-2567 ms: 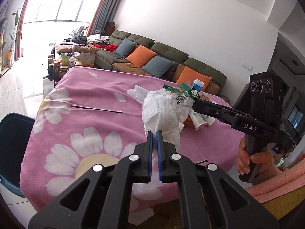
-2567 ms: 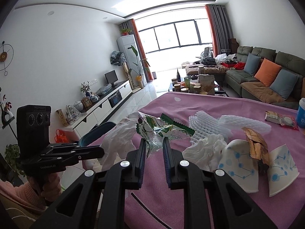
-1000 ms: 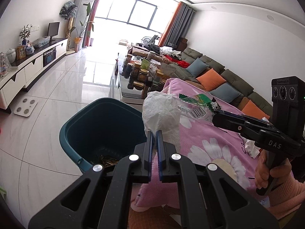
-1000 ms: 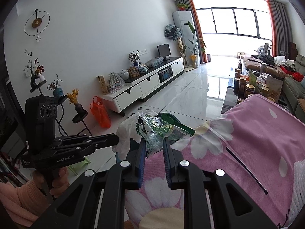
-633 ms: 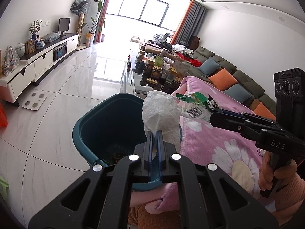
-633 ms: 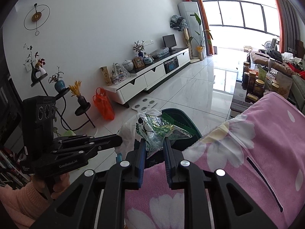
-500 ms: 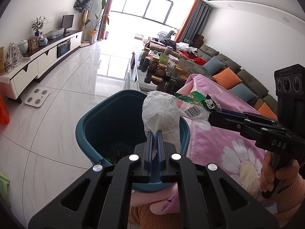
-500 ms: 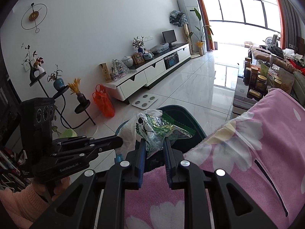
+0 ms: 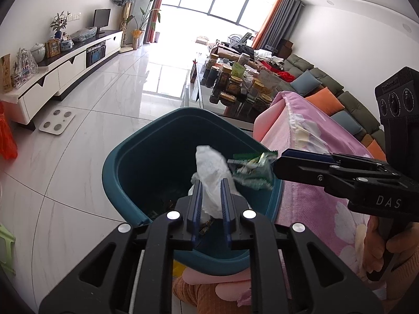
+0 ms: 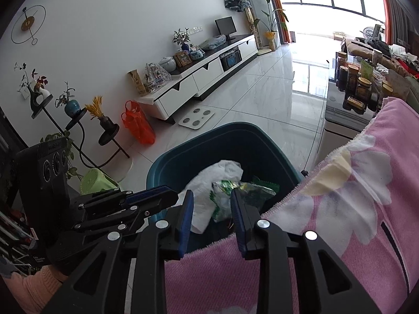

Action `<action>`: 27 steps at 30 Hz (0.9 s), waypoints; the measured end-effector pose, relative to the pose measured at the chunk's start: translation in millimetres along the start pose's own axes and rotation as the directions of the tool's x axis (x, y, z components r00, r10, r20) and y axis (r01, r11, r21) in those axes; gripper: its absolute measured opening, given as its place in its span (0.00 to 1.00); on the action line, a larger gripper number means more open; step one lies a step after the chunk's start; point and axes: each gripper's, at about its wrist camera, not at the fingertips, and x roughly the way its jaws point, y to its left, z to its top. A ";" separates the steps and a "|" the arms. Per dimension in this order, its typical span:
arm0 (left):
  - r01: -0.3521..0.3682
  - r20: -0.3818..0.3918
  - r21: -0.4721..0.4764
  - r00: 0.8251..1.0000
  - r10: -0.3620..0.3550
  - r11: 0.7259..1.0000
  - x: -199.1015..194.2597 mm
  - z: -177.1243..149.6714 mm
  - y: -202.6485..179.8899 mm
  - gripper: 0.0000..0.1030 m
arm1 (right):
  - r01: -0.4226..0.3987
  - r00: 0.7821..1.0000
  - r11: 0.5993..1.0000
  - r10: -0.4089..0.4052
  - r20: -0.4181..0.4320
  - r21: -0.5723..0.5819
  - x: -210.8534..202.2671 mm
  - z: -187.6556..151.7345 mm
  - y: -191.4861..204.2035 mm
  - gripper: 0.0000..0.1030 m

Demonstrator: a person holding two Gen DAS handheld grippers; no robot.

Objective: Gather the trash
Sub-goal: 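Carry wrapper and tissue over the teal bin and open both tools to drop them, then move both open tools back over the paper cups on the table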

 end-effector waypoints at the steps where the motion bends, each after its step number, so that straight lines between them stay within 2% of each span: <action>1: 0.000 -0.002 -0.002 1.000 0.000 1.000 2.7 0.2 -0.2 0.19 | 0.005 1.000 1.000 -0.005 -0.004 0.007 1.0 0.1 -0.4 0.32; 3: -0.003 -0.007 -0.009 1.000 0.003 1.000 6.9 -1.2 1.8 0.21 | 0.006 1.000 1.000 -0.006 0.002 0.019 -0.2 0.6 -1.6 0.36; 9: 0.006 0.013 -0.018 1.000 -0.006 1.000 4.3 -0.3 -1.1 0.27 | 0.010 0.999 1.000 -0.011 0.040 0.023 -15.3 -6.7 -4.0 0.36; 14: 0.032 0.066 0.022 0.997 -0.033 0.999 -15.4 1.4 -18.1 0.42 | 0.008 0.996 1.000 -0.009 0.085 0.016 -39.6 -19.3 -8.0 0.36; 18: 0.078 0.102 0.095 0.991 -0.087 0.992 -29.4 1.6 -47.6 0.49 | 0.035 0.989 0.999 -0.036 0.144 0.011 -71.0 -32.5 -12.5 0.36; 20: 0.107 0.110 0.147 0.986 -0.123 0.983 -34.1 0.2 -68.1 0.53 | 0.048 0.983 0.999 -0.050 0.177 0.016 -90.2 -41.6 -16.1 0.39; 23: 0.158 0.107 0.219 0.977 -0.185 0.963 -36.9 -2.3 -101.5 0.54 | 0.063 0.973 0.997 -0.070 0.220 0.037 -120.9 -58.8 -26.8 0.39; 27: 0.247 0.070 0.298 0.958 -0.279 0.922 -36.2 -10.5 -146.0 0.55 | 0.131 0.950 0.988 -0.150 0.273 0.088 -160.7 -85.4 -40.3 0.39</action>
